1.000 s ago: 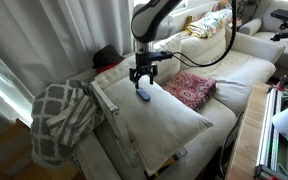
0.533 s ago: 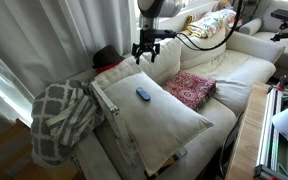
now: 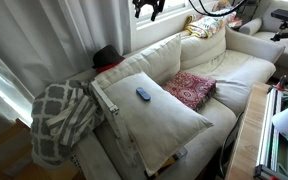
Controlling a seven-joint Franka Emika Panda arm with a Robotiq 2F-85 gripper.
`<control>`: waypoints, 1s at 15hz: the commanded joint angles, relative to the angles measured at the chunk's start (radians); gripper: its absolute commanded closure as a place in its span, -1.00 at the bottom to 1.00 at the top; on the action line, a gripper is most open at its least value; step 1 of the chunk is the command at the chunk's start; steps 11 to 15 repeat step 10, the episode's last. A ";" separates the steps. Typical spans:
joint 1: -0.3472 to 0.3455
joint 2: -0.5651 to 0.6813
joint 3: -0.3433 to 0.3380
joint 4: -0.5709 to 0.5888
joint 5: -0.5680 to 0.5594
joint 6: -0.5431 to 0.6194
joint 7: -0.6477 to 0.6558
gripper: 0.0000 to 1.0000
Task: Place the pillow flat on the seat of the wooden chair then put the remote control on it
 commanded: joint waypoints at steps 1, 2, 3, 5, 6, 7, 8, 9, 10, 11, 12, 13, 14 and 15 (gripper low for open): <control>0.003 -0.023 -0.009 0.002 0.009 -0.030 -0.015 -1.00; 0.002 -0.040 -0.011 0.003 0.011 -0.041 -0.019 -1.00; 0.003 -0.044 -0.011 0.003 0.011 -0.042 -0.019 -1.00; 0.004 -0.036 -0.011 0.003 0.011 -0.040 -0.019 -1.00; 0.003 -0.031 -0.011 0.003 0.011 -0.040 -0.019 -1.00; 0.003 -0.029 -0.010 0.003 0.011 -0.040 -0.019 -1.00; 0.003 -0.027 -0.010 0.003 0.011 -0.040 -0.019 -1.00; 0.003 -0.027 -0.010 0.003 0.011 -0.040 -0.019 -1.00; 0.003 -0.027 -0.010 0.003 0.011 -0.040 -0.019 -1.00; 0.003 -0.027 -0.010 0.003 0.011 -0.040 -0.019 -1.00; 0.003 -0.027 -0.010 0.003 0.011 -0.040 -0.019 -1.00; 0.003 -0.027 -0.010 0.003 0.011 -0.040 -0.019 -1.00; 0.003 -0.027 -0.010 0.003 0.011 -0.040 -0.019 -1.00; 0.003 -0.027 -0.010 0.003 0.011 -0.040 -0.019 -1.00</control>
